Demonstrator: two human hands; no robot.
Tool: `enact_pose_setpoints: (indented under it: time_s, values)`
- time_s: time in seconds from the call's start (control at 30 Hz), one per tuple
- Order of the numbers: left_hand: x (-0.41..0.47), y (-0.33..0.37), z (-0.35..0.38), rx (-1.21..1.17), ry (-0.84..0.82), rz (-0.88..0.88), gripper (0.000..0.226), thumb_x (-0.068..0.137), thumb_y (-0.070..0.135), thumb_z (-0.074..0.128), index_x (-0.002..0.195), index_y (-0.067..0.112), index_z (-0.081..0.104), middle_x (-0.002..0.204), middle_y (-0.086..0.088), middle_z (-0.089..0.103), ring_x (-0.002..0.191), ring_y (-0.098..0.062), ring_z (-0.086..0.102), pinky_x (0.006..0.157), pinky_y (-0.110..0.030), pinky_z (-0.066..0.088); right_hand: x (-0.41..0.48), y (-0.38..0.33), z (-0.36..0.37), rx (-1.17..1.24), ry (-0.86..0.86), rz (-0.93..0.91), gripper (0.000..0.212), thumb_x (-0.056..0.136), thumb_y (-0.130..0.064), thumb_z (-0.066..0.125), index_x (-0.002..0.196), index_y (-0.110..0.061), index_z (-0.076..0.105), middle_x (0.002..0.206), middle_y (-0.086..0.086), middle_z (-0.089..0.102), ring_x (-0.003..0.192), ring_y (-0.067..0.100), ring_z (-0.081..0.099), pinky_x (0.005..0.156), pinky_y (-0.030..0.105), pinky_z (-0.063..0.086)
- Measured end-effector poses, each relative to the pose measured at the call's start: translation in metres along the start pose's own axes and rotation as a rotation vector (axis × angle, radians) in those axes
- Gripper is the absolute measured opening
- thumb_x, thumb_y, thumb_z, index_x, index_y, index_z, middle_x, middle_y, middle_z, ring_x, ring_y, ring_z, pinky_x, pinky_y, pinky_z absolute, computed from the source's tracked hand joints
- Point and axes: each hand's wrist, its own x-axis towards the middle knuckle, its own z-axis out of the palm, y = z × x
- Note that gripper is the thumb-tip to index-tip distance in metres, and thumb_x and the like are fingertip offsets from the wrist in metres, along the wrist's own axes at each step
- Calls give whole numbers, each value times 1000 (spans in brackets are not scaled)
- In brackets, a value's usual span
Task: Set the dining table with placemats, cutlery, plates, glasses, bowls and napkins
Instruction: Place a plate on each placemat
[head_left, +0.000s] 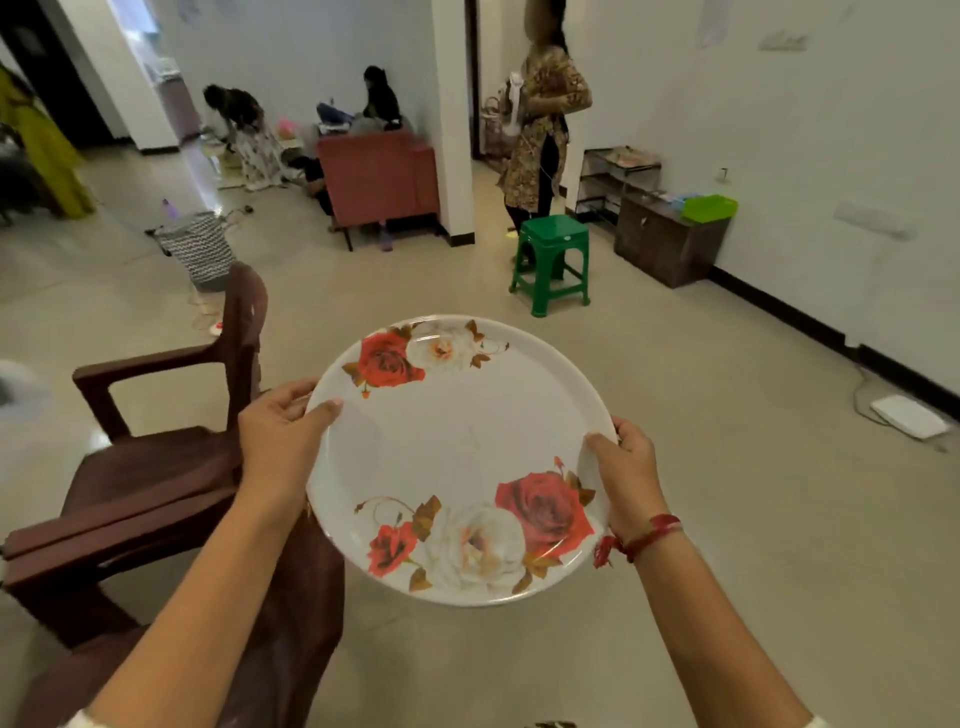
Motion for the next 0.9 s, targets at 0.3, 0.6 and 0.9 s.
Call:
enact_pose_setpoints:
  time_s: [0.3, 0.6, 0.9]
  values:
    - [155, -2, 118, -48, 175, -41, 23, 85, -1, 65, 104, 12, 65, 90, -5, 72, 66, -8, 68, 61, -24, 54, 216, -73, 52, -100, -163, -13, 17, 90, -3, 53, 107, -3, 55, 89, 15, 60, 70, 27, 59, 56, 32, 51]
    - [296, -21, 189, -87, 448, -90, 28, 85, -1, 65, 112, 7, 66, 95, -6, 74, 78, -16, 72, 69, -31, 59, 431, -103, 166, -186, -438, 8, 22, 91, -7, 53, 113, -3, 56, 102, 22, 62, 82, 33, 62, 72, 45, 55]
    - [492, -27, 182, -54, 825, -54, 23, 87, 1, 64, 106, 11, 68, 83, 4, 74, 74, -11, 72, 59, -21, 55, 613, -104, 408, -236, -768, 62, 10, 92, -8, 54, 102, -8, 57, 102, 19, 62, 86, 32, 61, 77, 45, 53]
